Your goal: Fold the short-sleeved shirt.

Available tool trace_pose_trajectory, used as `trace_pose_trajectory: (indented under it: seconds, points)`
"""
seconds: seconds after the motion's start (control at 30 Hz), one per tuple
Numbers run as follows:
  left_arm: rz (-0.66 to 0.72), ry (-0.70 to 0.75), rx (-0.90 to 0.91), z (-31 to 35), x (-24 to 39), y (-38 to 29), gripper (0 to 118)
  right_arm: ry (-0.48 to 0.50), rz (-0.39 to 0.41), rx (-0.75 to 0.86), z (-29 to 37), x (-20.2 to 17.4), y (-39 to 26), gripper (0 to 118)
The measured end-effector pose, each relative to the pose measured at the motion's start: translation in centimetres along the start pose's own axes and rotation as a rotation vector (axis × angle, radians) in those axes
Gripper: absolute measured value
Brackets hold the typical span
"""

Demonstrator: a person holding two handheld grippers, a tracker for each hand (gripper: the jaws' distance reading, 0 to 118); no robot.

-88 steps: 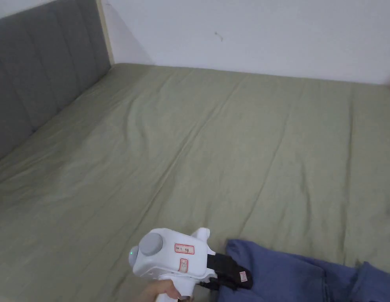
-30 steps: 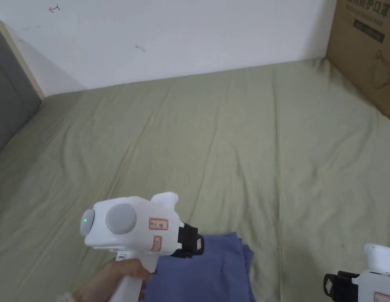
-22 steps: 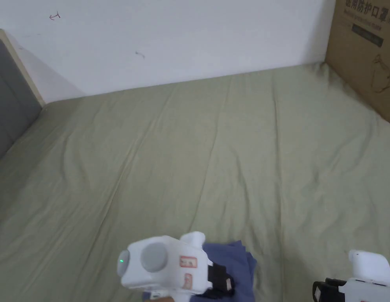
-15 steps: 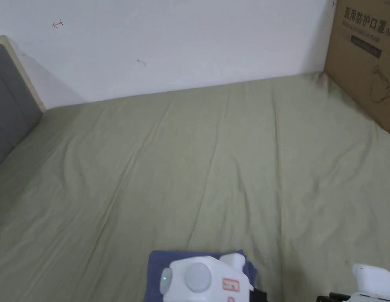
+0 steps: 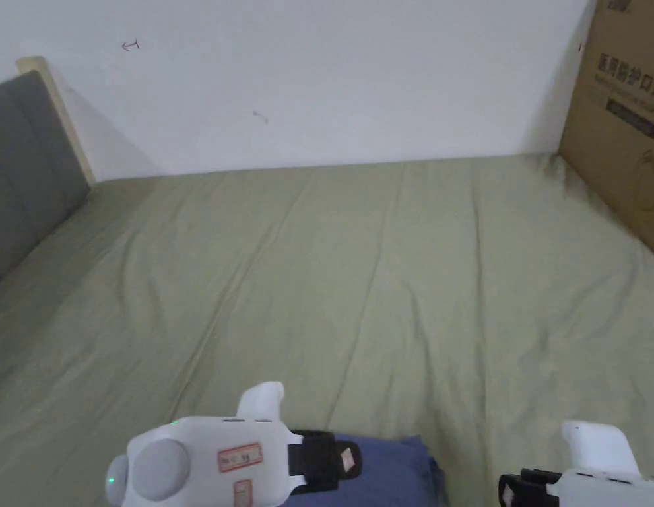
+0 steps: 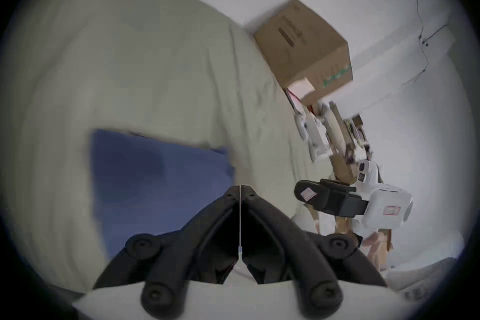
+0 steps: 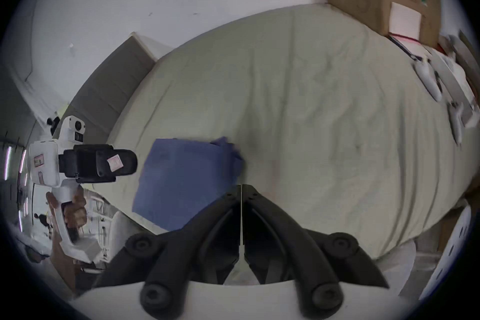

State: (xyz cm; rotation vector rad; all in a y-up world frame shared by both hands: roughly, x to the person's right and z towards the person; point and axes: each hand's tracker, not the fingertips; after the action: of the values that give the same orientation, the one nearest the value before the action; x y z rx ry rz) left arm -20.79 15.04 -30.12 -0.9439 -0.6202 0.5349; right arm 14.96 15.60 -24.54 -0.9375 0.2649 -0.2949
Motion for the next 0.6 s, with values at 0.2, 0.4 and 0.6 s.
trace_pose_trajectory:
  seconds: [0.2,0.4,0.6]
  points:
    - [0.161,0.127,0.043,5.6,-7.8,-2.7,0,0.122,0.082,-0.116,-6.3,-6.3,1.6,1]
    - [0.279,0.074,0.104,6.9,-12.0,-5.8,7,-0.034,0.129,-0.312,-15.2,-8.5,-0.7,1]
    - [0.261,-0.056,0.096,3.5,-13.2,-4.2,117,0.029,0.034,-0.272,-13.5,-7.4,0.1,1]
